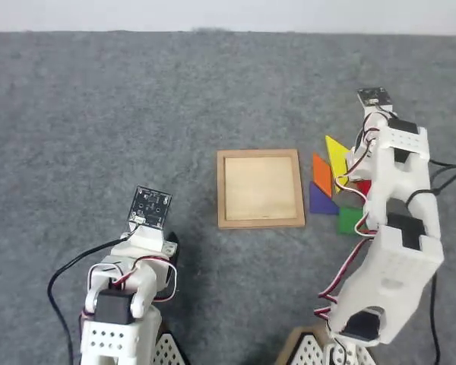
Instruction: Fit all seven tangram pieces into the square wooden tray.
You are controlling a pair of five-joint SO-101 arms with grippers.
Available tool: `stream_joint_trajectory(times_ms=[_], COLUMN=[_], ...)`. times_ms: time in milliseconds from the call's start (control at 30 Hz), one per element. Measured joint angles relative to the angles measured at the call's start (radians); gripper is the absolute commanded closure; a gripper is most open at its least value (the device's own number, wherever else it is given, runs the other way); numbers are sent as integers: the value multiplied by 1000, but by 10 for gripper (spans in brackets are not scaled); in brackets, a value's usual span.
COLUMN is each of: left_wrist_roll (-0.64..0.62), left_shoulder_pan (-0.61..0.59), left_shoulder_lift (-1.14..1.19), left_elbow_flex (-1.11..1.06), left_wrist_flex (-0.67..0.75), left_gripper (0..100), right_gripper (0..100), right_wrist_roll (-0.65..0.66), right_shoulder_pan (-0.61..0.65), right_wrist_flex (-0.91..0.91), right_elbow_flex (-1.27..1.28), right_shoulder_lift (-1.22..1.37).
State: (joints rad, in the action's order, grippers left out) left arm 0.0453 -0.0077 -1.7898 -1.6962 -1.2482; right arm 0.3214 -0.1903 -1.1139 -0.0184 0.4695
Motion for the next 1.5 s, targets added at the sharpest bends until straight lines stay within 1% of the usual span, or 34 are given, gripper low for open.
stream_joint_trajectory(times_ms=[67, 267, 433, 733, 867, 967, 1067, 1133, 1200, 1300, 1500], left_wrist_roll=[0, 0, 0, 0, 0, 0, 0, 0, 0, 0, 0], left_shoulder_pan=[0, 0, 0, 0, 0, 0, 0, 0, 0, 0, 0], left_shoulder_lift=[0, 0, 0, 0, 0, 0, 0, 0, 0, 0, 0], left_elbow_flex=[0, 0, 0, 0, 0, 0, 0, 0, 0, 0, 0], left_wrist_flex=[0, 0, 0, 0, 0, 0, 0, 0, 0, 0, 0], left_gripper=[899, 899, 899, 899, 899, 899, 899, 899, 899, 899, 899], right_gripper=[920, 927, 991, 985, 891, 803, 716, 677, 670, 669, 671], right_wrist_roll=[0, 0, 0, -26, -18, -11, -9, -5, -2, 2, 0], right_shoulder_pan=[-2, -9, -9, -17, -28, -2, 41, 57, 60, 49, -14], right_wrist_flex=[6, 8, 5, -161, -229, -236, -176, -118, -78, -68, -68], right_elbow_flex=[-6, -8, -18, -112, -115, -98, -3, 75, 126, 132, 71], right_shoulder_lift=[-6, -12, -12, 18, 20, -2, -63, -97, -110, -110, -40])
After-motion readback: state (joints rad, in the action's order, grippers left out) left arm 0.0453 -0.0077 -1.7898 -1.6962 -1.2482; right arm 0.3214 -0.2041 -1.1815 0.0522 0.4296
